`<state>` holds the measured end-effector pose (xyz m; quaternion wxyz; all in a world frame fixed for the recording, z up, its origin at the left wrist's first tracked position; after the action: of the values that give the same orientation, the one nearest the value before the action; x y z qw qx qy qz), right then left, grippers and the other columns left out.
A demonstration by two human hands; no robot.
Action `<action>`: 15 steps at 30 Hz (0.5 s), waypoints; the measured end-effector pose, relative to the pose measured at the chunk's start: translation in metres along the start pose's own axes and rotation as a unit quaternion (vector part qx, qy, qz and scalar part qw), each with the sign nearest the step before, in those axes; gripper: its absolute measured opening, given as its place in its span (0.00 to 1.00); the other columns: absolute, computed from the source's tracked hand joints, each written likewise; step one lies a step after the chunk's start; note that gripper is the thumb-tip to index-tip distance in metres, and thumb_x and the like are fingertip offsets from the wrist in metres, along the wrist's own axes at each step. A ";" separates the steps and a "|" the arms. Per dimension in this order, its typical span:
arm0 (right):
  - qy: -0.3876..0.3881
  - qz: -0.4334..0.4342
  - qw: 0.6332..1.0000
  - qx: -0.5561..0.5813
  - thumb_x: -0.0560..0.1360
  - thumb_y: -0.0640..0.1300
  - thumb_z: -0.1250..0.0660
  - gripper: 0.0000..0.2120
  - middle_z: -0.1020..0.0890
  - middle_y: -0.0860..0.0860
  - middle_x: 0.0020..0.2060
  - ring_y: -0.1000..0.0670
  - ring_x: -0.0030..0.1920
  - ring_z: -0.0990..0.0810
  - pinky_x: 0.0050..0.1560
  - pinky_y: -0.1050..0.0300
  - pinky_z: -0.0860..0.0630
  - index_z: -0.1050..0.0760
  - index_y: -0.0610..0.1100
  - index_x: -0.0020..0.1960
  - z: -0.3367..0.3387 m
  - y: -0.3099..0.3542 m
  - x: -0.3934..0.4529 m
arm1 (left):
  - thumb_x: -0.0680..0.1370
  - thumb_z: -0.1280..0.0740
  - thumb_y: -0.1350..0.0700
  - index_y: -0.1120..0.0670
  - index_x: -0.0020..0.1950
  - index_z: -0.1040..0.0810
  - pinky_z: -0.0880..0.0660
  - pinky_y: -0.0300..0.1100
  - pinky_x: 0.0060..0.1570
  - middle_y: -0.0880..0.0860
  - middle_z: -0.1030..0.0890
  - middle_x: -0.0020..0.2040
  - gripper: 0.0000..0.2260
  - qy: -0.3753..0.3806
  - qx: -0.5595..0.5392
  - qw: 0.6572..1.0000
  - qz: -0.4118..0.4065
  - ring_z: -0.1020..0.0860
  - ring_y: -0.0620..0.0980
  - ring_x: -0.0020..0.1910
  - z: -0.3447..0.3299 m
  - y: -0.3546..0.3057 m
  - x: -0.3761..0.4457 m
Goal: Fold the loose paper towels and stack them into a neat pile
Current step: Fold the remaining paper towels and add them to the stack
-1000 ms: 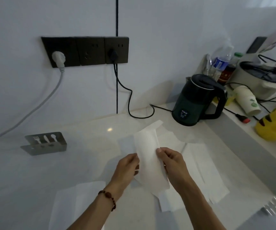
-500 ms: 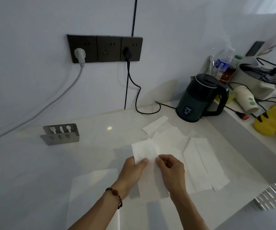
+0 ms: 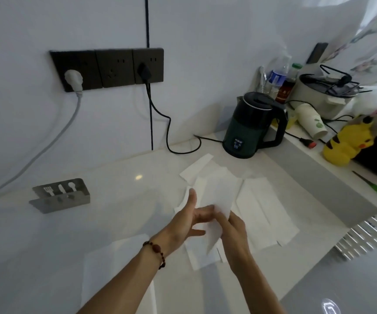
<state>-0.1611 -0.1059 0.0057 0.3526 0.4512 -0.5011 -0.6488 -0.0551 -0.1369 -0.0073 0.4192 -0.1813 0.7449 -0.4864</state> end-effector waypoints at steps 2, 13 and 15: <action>-0.036 -0.080 0.993 0.083 0.78 0.45 0.36 0.10 0.14 0.48 0.42 0.45 0.46 0.16 0.51 0.44 0.20 0.17 0.46 0.46 0.001 -0.019 0.000 | 0.80 0.60 0.35 0.46 0.70 0.27 0.30 0.44 0.65 0.42 0.21 0.64 0.31 -0.012 0.075 0.997 -0.019 0.28 0.39 0.65 0.008 -0.002 -0.007; 0.129 -0.184 0.948 0.226 0.75 0.38 0.34 0.13 0.17 0.37 0.54 0.37 0.53 0.18 0.60 0.38 0.24 0.21 0.38 0.58 -0.069 -0.030 -0.019 | 0.78 0.43 0.34 0.56 0.52 0.17 0.24 0.47 0.51 0.54 0.16 0.48 0.28 -0.218 -0.069 0.969 0.093 0.18 0.53 0.49 0.108 0.064 -0.068; 0.160 -0.195 0.946 0.202 0.75 0.38 0.35 0.14 0.18 0.38 0.55 0.36 0.56 0.19 0.62 0.36 0.26 0.22 0.38 0.60 -0.079 -0.035 -0.023 | 0.78 0.42 0.35 0.55 0.57 0.17 0.25 0.50 0.59 0.55 0.16 0.53 0.27 -0.123 -0.188 0.971 0.083 0.18 0.56 0.54 0.089 0.070 -0.076</action>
<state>-0.0789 -0.1024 -0.0305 0.1961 0.7001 -0.4607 -0.5091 0.0700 -0.1037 -0.0498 0.5049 -0.2525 0.7781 -0.2753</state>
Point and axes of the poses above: each hand's wrist, its own x-axis towards the middle knuckle, its own z-axis out of the back of the hand, y = z × x, the point moved 10 cm from there along x, towards the middle knuckle
